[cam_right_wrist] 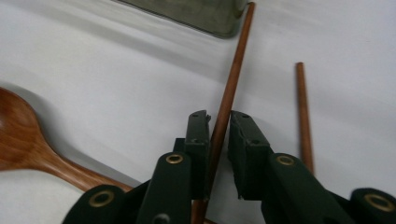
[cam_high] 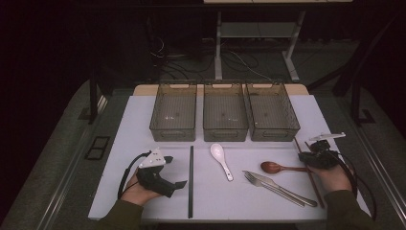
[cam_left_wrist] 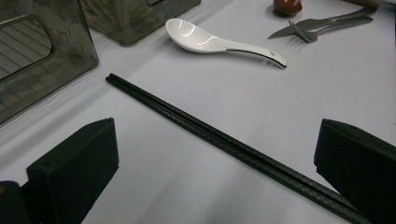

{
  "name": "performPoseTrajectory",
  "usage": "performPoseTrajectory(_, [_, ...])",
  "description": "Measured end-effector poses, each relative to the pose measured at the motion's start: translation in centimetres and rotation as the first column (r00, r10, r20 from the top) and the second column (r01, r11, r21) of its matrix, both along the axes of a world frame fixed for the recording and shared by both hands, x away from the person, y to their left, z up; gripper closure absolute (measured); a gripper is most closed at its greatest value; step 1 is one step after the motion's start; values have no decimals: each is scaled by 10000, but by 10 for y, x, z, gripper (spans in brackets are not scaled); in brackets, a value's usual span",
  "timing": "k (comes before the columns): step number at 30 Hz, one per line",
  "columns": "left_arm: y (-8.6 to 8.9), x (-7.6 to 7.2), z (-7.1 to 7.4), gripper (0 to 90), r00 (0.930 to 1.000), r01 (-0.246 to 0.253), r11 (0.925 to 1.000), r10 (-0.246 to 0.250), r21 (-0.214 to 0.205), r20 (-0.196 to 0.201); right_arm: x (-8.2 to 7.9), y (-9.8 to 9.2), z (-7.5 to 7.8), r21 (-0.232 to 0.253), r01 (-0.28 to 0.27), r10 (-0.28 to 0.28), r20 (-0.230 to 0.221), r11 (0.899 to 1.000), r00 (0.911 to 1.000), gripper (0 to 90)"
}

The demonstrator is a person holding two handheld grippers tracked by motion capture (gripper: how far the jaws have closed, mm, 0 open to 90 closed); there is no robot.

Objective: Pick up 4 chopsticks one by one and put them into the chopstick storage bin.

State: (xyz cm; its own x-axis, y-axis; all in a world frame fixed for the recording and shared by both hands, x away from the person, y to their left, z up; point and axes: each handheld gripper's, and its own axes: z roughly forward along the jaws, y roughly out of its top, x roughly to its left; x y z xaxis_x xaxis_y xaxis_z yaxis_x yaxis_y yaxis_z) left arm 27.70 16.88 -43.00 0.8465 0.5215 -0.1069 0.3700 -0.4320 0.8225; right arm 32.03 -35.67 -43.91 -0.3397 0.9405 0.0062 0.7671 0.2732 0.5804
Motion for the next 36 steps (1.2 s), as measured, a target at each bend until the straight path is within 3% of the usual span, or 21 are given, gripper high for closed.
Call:
performPoseTrajectory(6, [0, 0, 0, 0, 10000, 3, 10000, -3, -16, 0, -2, -10, 2, 15, 60, -60, 110, 10000, 9999, 821])
performPoseTrajectory(18, [0, 0, 0, 0, 10000, 18, 10000, -18, -8, 6, -4, -22, 2, -416, -343, 347, 80, 9985, 9994, 843])
performPoseTrajectory(20, [0, 0, 0, 0, 10000, 15, 10000, -15, -14, 1, -4, -23, 1, -421, -376, 378, 53, 9984, 9993, 837])
performPoseTrajectory(22, [0, 0, 0, 0, 10000, 23, 10000, -23, -9, -1, -4, -23, 1, -362, -388, 390, 39, 9986, 9992, 770])
performPoseTrajectory(28, [0, 0, 0, 0, 10000, 37, 10000, -37, -15, -16, -10, -28, 8, 34, -274, 273, 375, 9996, 9989, 711])
performPoseTrajectory(36, [1, 0, 0, 0, 10000, 72, 10000, -72, 15, -30, -33, -50, 13, 12, -305, 305, 444, 9995, 9986, 674])
